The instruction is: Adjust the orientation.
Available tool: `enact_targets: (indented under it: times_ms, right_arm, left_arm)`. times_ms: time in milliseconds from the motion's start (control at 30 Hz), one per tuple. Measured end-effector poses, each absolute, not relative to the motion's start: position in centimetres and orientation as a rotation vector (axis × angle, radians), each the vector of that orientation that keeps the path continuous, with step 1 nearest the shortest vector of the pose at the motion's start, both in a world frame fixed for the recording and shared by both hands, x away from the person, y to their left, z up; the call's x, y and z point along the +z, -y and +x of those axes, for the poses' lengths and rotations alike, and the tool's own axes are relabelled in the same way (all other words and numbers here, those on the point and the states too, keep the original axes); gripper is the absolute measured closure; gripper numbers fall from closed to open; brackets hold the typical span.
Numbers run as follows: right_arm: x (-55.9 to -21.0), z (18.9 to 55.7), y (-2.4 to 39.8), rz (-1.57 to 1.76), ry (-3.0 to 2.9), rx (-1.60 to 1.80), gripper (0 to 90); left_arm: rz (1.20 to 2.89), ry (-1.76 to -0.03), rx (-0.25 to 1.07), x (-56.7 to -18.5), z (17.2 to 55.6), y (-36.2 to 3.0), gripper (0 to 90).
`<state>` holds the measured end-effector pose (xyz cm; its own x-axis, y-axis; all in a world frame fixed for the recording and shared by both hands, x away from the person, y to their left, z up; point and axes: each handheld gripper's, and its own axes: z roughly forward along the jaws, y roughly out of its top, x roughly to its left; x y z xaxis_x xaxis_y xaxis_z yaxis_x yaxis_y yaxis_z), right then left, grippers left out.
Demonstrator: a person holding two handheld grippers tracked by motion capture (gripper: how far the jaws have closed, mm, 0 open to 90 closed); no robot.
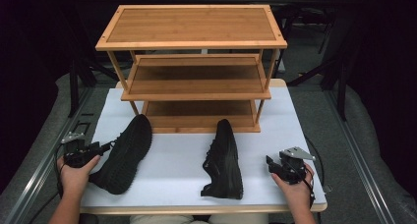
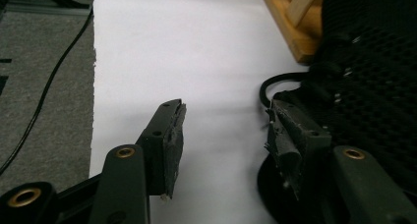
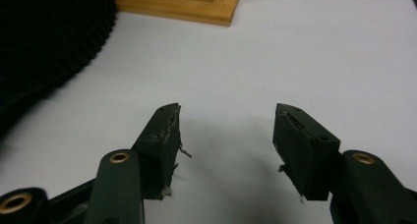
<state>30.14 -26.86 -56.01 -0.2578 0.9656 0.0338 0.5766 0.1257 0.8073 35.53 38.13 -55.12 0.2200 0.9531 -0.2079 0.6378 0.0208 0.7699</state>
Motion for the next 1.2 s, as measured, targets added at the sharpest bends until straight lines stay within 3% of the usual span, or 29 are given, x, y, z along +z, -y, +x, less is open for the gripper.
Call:
enact_targets:
  times_ms: [167,467,633,1000,1200]
  right_arm:
    - [-55.9,29.3,26.7,1.444,-1.853,1.024,40.1]
    - [-55.6,28.8,26.7,1.491,-1.819,1.117,47.7]
    - [-55.4,28.6,26.4,1.463,-1.825,1.102,51.6]
    - [-55.5,28.3,27.1,1.463,-1.757,1.156,55.9]
    - [-55.5,28.5,26.7,1.47,-1.788,1.121,54.1]
  left_arm:
    - [1.702,-1.487,0.524,-54.2,34.8,-38.1,48.4]
    - [1.743,-1.444,0.518,-53.4,33.1,-37.9,51.7]
    - [1.758,-1.432,0.484,-54.0,33.5,-38.0,58.1]
    - [1.752,-1.446,0.511,-53.8,33.5,-38.1,57.3]
    - [1.799,-1.445,0.468,-54.0,33.7,-38.2,68.8]
